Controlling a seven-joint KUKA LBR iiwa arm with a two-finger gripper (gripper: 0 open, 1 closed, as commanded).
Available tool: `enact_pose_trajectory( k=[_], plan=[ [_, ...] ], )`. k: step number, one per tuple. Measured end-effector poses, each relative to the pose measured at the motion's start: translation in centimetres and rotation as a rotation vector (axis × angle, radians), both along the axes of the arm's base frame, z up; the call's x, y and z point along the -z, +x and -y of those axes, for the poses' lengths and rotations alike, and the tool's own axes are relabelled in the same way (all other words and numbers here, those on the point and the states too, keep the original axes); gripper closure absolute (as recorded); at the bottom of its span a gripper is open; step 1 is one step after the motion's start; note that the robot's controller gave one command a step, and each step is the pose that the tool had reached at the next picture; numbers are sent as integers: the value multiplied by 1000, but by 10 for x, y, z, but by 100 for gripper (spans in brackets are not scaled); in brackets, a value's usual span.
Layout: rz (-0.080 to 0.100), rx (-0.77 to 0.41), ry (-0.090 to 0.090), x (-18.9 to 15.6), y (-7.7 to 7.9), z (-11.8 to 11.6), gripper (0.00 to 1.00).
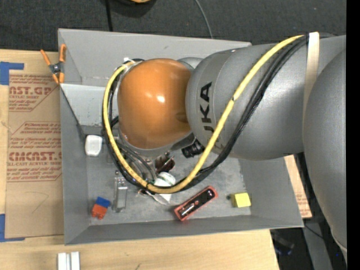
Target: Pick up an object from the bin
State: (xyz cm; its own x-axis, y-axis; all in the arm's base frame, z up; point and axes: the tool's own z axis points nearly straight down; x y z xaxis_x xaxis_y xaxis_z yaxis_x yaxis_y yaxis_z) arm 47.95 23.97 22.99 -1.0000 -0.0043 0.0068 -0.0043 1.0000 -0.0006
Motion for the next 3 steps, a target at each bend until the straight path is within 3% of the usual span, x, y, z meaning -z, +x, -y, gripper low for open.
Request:
enact_pose_trajectory(
  k=[1,2,3],
  plan=[
    [7,4,2,-5,2,2,0],
    [9,-32,5,47,3,-1,0],
    [7,-259,3,100,0,3,0]
  ],
)
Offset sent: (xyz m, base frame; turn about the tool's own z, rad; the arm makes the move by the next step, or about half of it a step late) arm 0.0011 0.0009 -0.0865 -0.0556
